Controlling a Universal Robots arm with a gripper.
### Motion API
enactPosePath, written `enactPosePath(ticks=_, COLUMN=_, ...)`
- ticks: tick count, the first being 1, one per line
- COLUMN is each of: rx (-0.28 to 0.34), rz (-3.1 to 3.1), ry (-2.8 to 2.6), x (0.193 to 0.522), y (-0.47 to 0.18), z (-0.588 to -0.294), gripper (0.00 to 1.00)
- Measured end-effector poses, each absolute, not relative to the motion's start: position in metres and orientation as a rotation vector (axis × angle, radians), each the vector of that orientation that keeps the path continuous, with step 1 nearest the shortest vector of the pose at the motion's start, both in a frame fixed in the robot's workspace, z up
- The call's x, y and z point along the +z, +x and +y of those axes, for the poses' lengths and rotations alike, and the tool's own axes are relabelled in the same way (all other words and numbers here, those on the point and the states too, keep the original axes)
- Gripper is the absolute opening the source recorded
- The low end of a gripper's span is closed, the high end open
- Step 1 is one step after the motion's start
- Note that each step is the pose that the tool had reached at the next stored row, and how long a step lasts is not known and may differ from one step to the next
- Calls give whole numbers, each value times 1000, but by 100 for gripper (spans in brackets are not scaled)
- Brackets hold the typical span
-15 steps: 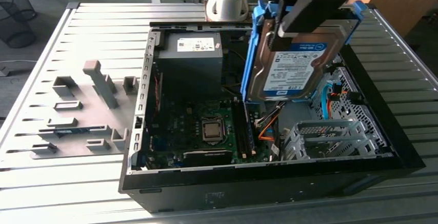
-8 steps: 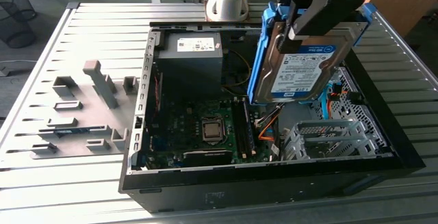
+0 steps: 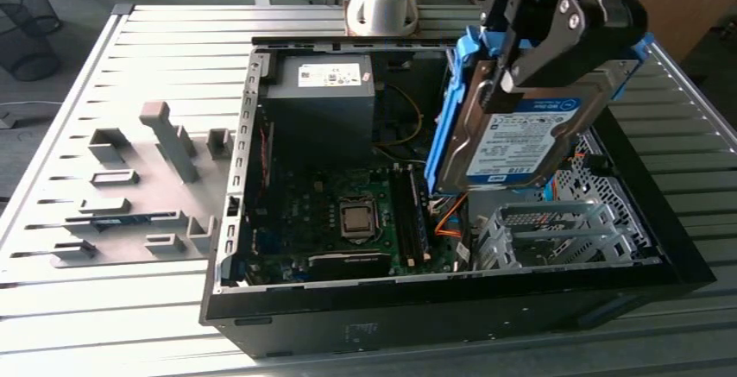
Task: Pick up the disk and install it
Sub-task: 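Insert the disk into the insertion slot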
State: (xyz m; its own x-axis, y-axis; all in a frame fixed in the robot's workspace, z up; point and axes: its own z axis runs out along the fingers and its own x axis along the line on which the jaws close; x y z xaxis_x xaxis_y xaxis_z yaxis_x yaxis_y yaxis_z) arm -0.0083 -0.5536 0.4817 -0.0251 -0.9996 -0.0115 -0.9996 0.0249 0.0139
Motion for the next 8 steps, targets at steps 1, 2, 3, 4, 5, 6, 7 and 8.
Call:
enactPosePath(ticks=1, rx=-28, rz=-2248, ry=2192, x=481, y=-6, z=-555, gripper=36)
enactPosePath(ticks=2, rx=-28, rz=-2248, ry=2193, x=481, y=-2, z=-556, gripper=36)
enactPosePath(ticks=3, rx=-28, rz=-2248, ry=2193, x=480, y=2, z=-556, gripper=36)
enactPosePath(ticks=4, rx=-28, rz=-2248, ry=2192, x=480, y=5, z=-557, gripper=36)
enactPosePath(ticks=5, rx=-28, rz=-2248, ry=2192, x=479, y=9, z=-558, gripper=36)
enactPosePath(ticks=6, rx=-29, rz=-2248, ry=2193, x=478, y=14, z=-559, gripper=36)
enactPosePath(ticks=7, rx=-28, rz=-2248, ry=2193, x=478, y=18, z=-559, gripper=36)
enactPosePath(ticks=8, rx=-28, rz=-2248, ry=2193, x=477, y=22, z=-559, gripper=36)
